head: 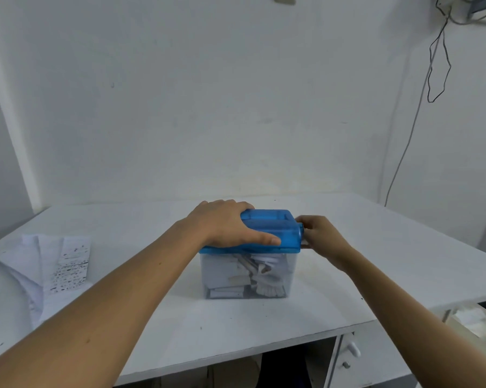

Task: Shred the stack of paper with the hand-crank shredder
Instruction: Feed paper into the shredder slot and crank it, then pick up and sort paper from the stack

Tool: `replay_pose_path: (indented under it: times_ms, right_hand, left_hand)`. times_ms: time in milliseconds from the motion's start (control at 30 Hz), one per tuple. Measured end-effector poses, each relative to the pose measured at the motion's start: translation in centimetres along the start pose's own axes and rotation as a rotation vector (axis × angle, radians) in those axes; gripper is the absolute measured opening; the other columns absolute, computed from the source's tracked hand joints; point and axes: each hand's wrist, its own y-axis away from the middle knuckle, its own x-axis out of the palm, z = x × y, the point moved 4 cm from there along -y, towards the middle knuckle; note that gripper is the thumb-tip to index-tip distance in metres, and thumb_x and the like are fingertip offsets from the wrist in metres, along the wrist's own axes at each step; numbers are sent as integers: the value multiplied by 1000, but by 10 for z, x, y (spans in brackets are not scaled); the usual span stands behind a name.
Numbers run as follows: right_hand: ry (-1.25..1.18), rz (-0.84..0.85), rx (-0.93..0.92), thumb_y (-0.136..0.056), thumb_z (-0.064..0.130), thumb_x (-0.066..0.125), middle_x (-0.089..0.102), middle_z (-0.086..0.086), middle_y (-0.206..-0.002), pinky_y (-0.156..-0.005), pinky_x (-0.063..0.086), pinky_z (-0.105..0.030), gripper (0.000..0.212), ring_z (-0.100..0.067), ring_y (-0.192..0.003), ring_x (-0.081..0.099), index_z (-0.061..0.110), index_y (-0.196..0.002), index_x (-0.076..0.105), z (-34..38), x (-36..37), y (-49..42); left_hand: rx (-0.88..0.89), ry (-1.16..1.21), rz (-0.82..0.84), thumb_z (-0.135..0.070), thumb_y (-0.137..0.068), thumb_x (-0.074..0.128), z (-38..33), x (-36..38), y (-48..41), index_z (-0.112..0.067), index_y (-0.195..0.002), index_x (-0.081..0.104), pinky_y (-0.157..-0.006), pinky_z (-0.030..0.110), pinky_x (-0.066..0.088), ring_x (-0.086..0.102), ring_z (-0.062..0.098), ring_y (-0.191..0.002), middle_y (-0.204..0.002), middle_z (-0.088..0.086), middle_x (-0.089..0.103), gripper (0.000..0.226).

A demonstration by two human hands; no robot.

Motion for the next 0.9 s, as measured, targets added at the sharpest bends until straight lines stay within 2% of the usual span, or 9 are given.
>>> replay_pose_path:
  times_ms: [133, 267, 400, 500, 567, 633, 733, 800, 900]
  right_hand:
    - [-24, 64, 31, -100, 3, 46, 73, -10, -104, -83, 62, -35, 24, -21, -95, 72, 7, -107, 69, -3, 1, 0]
    - [48, 41, 11, -100, 6, 49, 71, -4, -100, -71, 53, -23, 21, -15, -88, 67, 11, -106, 69, 13, -4, -2]
    - [-17, 30, -54, -99, 10, 55, 73, -4, -102, -75, 56, -24, 17, -19, -95, 69, 13, -105, 71, 46, -13, -10]
    - [1, 32, -102, -97, 10, 59, 75, 1, -99, -82, 57, -26, 16, -17, -98, 70, 17, -103, 71, 81, -18, -15]
    - [98, 18, -179, -97, 11, 58, 75, 4, -96, -83, 55, -26, 16, -13, -95, 70, 20, -101, 71, 109, -12, -14]
    - [216, 14, -271, -97, 13, 59, 73, 7, -96, -78, 52, -25, 16, -10, -92, 68, 22, -101, 71, 137, 1, -10]
    - [302, 51, -380, -97, 20, 60, 70, 11, -95, -67, 47, -17, 13, -7, -88, 65, 26, -100, 71, 173, 39, 2]
    - [321, 90, -436, -97, 21, 60, 68, 14, -93, -59, 46, -10, 13, -5, -84, 64, 27, -99, 71, 189, 66, 14]
    - [347, 193, -531, -96, 20, 60, 66, 15, -89, -62, 45, -9, 13, -2, -81, 62, 27, -99, 71, 208, 123, 30]
  left_hand:
    - [-3, -25, 17, -103, -60, 37, -1, 0, 1, -40, -155, 34, -107, 41, 41, 50, 18, -131, -152, -12, 48, 113]
    - [-26, 30, 15, -102, -62, 16, -1, -1, -1, -39, -159, 29, -112, 46, 34, 38, 23, -145, -161, -7, 38, 116]
    - [-49, 423, -29, -86, -88, 13, 0, -7, -5, -37, -156, 35, -119, 48, 23, 32, 24, -149, -163, -6, 35, 88]
    - [-40, 705, -209, -78, -95, 23, 16, -10, -6, -25, -151, 47, -120, 43, 27, 39, 19, -145, -156, -5, 45, 80]
    - [-44, 773, -331, -68, -100, 32, 34, -13, 3, -23, -143, 55, -114, 37, 36, 48, 15, -135, -146, -8, 55, 67]
    - [-54, 789, -423, -54, -103, 45, 55, -17, 18, -24, -130, 64, -96, 23, 42, 56, 9, -121, -131, -12, 62, 44]
    - [-104, 735, -540, -37, -101, 61, 103, -19, 51, -29, -112, 70, -74, 10, 41, 60, -2, -102, -113, -20, 66, 17]
    - [-185, 723, -587, -32, -99, 65, 139, -16, 73, -29, -106, 72, -69, 10, 41, 60, -4, -93, -106, -21, 67, 11]
    - [-357, 688, -668, -27, -99, 66, 201, -8, 112, -26, -101, 74, -69, 16, 43, 61, 0, -88, -100, -15, 69, 8]
